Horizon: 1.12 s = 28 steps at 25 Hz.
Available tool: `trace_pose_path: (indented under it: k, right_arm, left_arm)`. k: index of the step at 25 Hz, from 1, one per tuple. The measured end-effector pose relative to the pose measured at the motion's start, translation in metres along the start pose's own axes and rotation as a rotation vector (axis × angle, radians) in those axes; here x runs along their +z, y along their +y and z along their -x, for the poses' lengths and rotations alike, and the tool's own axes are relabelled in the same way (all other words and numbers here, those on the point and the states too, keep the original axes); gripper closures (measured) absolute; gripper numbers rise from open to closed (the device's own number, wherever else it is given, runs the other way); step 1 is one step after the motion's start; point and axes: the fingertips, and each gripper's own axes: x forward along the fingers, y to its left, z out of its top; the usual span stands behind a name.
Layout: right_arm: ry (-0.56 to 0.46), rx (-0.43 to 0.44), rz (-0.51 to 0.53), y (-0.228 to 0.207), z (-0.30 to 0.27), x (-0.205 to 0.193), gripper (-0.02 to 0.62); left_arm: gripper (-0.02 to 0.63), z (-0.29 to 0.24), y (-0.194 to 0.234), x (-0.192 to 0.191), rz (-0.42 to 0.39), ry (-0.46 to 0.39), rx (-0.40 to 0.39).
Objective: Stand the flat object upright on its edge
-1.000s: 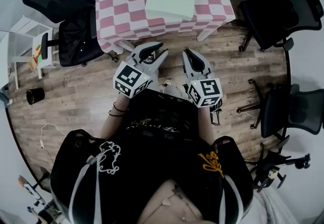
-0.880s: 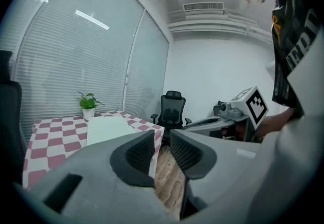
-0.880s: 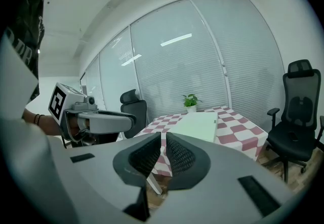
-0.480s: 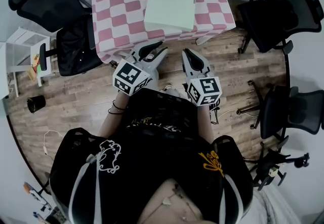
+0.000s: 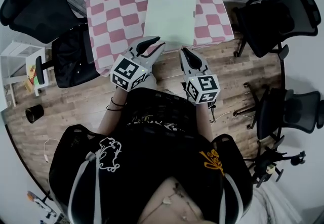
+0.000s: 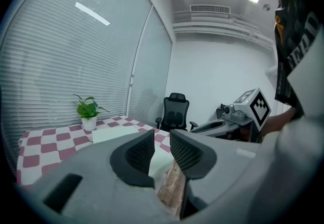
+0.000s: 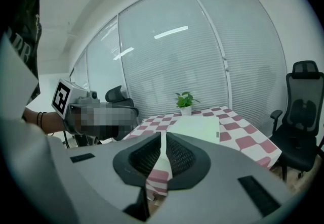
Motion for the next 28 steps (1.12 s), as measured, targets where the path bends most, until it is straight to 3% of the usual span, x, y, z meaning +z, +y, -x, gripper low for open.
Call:
trace_pose_path:
  k: [12, 28]
  right_arm:
    - [0.049, -0.009, 0.034, 0.009, -0.071, 0.024, 0.560]
    - [0.088, -0.120, -0.009, 0.000, -0.117, 0.026, 0.560]
  left_arm:
    - [0.502, -0.013, 0.080, 0.011, 0.027, -0.001, -0.043]
    - [0.502, -0.021, 0.146, -0.008, 0.080, 0.064, -0.108]
